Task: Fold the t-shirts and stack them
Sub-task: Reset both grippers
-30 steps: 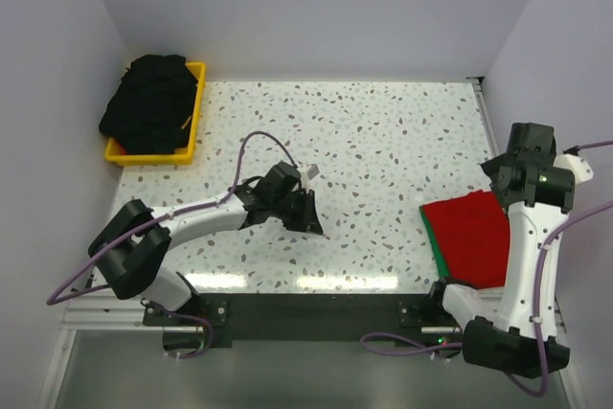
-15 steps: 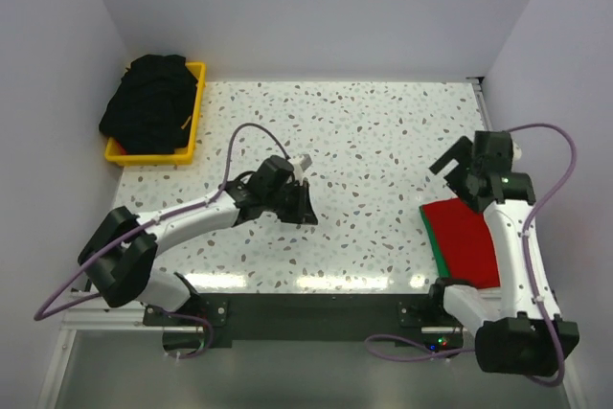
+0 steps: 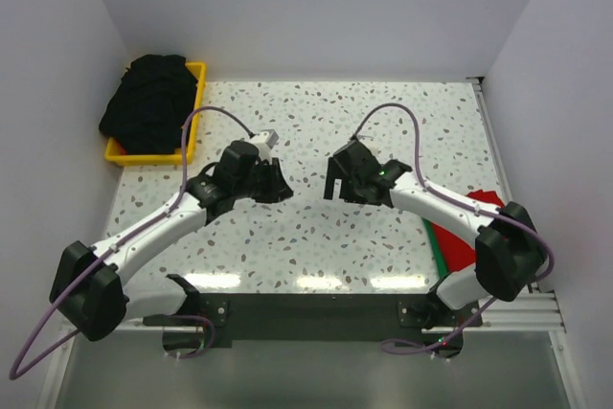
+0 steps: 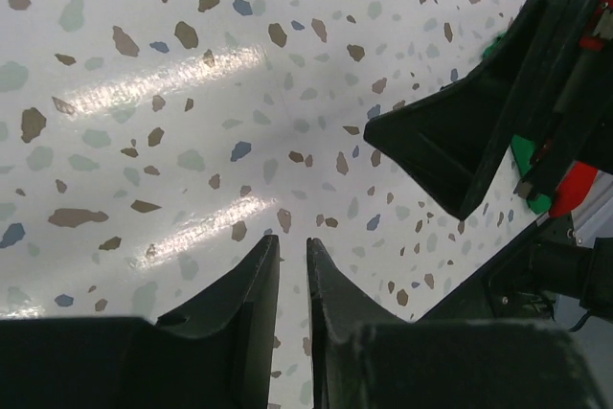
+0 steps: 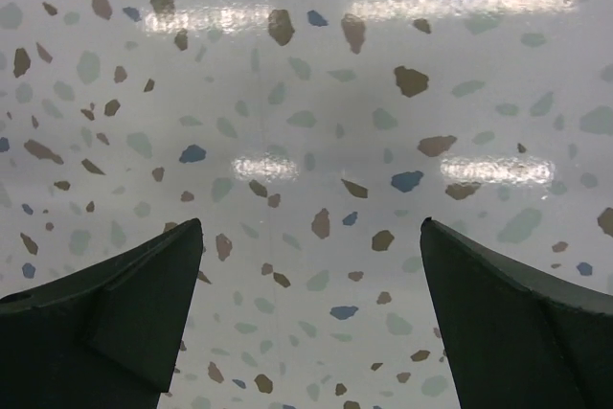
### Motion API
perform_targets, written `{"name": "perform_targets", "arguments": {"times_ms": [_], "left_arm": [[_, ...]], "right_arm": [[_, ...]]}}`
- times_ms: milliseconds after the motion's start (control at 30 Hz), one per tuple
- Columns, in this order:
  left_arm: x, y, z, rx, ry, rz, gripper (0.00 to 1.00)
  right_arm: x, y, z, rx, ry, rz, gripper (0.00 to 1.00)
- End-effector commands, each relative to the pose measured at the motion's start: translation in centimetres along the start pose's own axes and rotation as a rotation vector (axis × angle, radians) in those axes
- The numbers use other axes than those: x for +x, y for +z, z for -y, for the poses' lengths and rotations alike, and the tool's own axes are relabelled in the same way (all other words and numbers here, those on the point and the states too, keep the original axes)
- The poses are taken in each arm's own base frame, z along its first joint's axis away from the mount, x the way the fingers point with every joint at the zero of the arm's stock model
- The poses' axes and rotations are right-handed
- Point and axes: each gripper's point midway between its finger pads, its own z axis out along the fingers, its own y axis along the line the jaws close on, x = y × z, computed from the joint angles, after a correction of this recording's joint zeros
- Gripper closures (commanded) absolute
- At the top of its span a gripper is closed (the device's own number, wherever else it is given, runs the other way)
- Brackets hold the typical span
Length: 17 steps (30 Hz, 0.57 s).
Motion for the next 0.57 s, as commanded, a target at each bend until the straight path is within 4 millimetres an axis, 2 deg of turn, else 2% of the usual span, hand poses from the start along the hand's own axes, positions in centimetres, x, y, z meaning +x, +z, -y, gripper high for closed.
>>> {"name": "perform_targets", "arguments": {"times_ms": [0,133,167,200,267,300,400,533], "left_arm": [[-1.4,-1.6,-1.1,-0.051,0.038,0.075,0.77],[-1.6,-2.1,-1.0,-0.053,0.045,0.079,0.76],[-1.7,-2.1,-0.9,-0.055,0.047,0.080,0.76],[-2.0,-2.3,-0.9,-0.059,0.046,0.091,0.76],[-2.5,-2.4,-1.1,-0.073,0.043,0.112,0.76],[-2.8,-2.5,-1.0,-0.074,0.039,0.126,0.76],[-3.6,-2.6,-0.9,-0.083,0.018,0.161,0.76],[-4.7,-2.7,-0.9,-0.102,-0.003,0.200,0.76]], "right_arm": [[-4.1,-1.5,-3.9,-0.083,0.021,0.168,0.01],[-3.6,-2.7,-3.8,-0.125,0.020,0.192,0.01],[-2.9,-2.7,-3.1,-0.118,0.016,0.185,0.01],[-3.4,-4.1,-2.8,-0.140,0.023,0.213,0.01],[-3.0,-4.7,-1.4,-0.121,0.004,0.226,0.01],[-3.3,-6.1,-0.9,-0.134,0.002,0.250,0.01],[-3.2,-7.6,0.3,-0.142,-0.025,0.279,0.01],[-3.2,-8.6,1.3,-0.136,-0.067,0.299,0.01]]}}
